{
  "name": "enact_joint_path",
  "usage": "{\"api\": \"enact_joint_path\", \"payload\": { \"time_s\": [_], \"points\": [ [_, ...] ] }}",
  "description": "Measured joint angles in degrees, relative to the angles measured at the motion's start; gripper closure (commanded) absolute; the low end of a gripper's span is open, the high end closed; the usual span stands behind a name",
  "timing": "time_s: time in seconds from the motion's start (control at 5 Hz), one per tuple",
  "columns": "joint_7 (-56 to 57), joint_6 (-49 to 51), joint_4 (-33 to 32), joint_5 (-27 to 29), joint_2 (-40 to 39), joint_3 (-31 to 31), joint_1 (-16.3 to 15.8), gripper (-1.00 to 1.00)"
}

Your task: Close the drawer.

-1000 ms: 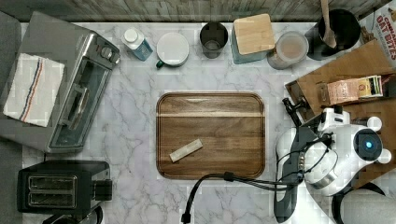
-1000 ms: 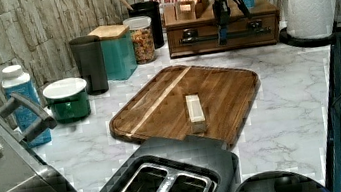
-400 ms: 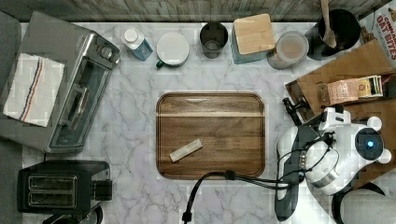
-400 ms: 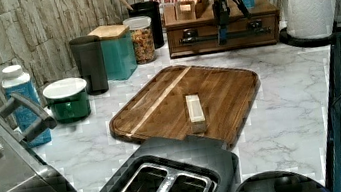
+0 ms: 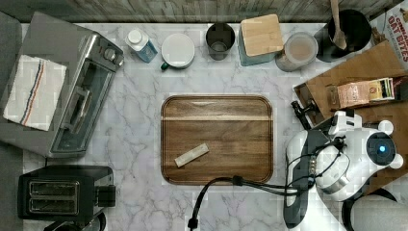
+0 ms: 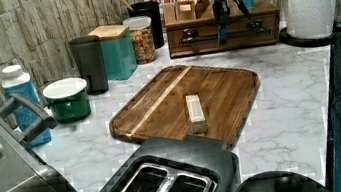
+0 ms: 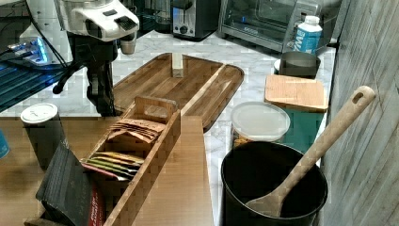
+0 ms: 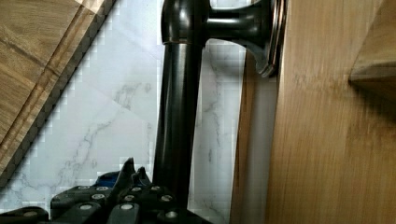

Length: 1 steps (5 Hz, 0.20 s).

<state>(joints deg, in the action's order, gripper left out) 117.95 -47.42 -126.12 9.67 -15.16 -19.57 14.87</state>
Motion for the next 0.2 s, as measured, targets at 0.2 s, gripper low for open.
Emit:
{"api": "enact_joint_path", "payload": {
  "time_s": [0.2],
  "points": [
    [0.0,0.0,0.0,0.0,0.0,0.0,0.03,1.0]
  ]
}}
